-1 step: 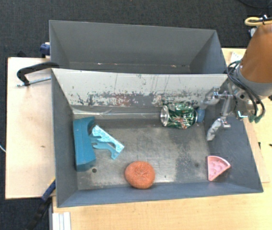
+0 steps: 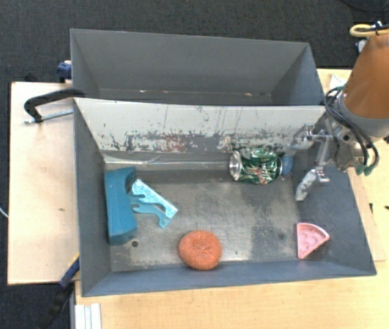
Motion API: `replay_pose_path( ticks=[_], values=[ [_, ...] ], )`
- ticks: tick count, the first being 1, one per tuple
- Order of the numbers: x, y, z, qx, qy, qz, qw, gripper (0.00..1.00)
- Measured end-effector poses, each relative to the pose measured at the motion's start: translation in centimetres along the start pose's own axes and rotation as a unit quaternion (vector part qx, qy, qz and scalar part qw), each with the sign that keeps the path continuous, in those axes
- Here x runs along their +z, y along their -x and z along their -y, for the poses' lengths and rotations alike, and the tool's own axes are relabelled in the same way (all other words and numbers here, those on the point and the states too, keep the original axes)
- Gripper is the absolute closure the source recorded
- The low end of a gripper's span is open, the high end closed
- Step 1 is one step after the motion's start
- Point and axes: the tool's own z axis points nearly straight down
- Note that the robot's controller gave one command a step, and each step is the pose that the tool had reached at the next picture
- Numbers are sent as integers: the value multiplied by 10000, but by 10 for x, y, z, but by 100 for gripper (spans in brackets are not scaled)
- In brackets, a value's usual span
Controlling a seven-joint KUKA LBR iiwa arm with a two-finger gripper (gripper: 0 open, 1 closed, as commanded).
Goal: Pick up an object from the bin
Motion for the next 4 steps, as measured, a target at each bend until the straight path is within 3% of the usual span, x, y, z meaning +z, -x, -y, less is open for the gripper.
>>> replay_pose_path(
  ticks=[1, 2, 3, 4],
  values=[
    [47, 27, -21, 464, 2, 21, 9989, 0],
    [56, 40, -56, 313, 4, 6, 9995, 0],
    [96, 39, -59, 440, 6, -22, 9990, 0],
    [129, 49, -50, 955, -1, 114, 9954, 0]
  ],
)
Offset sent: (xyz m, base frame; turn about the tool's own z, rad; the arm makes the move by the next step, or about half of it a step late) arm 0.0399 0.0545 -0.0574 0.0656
